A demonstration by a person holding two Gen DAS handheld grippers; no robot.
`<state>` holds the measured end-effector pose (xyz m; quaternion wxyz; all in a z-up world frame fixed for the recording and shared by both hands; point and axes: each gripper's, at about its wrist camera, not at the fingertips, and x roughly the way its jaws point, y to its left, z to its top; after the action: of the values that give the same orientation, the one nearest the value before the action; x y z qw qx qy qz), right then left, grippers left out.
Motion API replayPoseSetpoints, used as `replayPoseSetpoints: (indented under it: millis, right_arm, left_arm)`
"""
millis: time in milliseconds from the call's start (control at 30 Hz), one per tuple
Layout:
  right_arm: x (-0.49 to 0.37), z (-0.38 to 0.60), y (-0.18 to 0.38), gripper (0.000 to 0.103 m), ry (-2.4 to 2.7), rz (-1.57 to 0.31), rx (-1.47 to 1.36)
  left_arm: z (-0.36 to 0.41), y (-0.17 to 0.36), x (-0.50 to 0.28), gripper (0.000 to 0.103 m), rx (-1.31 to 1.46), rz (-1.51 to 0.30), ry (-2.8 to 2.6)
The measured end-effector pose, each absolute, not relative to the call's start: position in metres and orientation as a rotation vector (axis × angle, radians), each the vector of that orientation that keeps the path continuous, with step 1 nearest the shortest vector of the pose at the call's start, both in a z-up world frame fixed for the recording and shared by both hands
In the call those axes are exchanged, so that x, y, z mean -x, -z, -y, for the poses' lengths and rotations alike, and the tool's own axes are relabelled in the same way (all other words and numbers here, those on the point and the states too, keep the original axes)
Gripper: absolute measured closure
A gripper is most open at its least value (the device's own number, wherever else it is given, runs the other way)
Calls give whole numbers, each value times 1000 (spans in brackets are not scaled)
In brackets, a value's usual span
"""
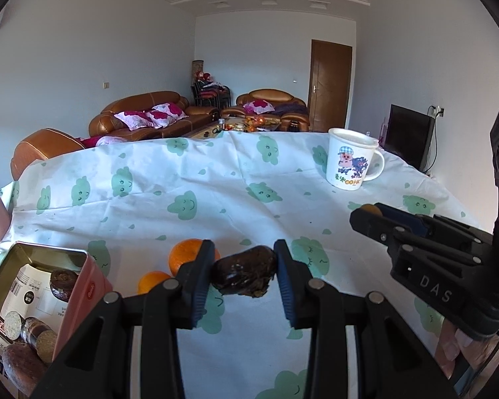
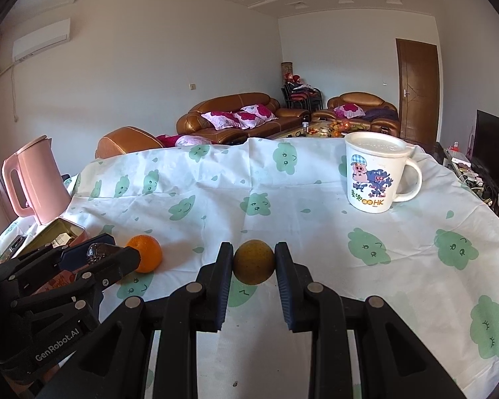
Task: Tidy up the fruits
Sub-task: 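Carry the yellow fruit with the right tool while the left tool carries the date to the tin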
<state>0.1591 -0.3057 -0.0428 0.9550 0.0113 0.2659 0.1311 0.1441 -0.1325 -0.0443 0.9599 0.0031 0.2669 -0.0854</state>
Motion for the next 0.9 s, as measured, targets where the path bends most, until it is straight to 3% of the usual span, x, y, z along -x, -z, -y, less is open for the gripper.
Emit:
replayPoseSetpoints:
  millis: [900]
  right_arm:
    - [-135,304,32,75,-282,-396,5]
  left_arm:
    - [130,31,-114,65,-15,-372,133]
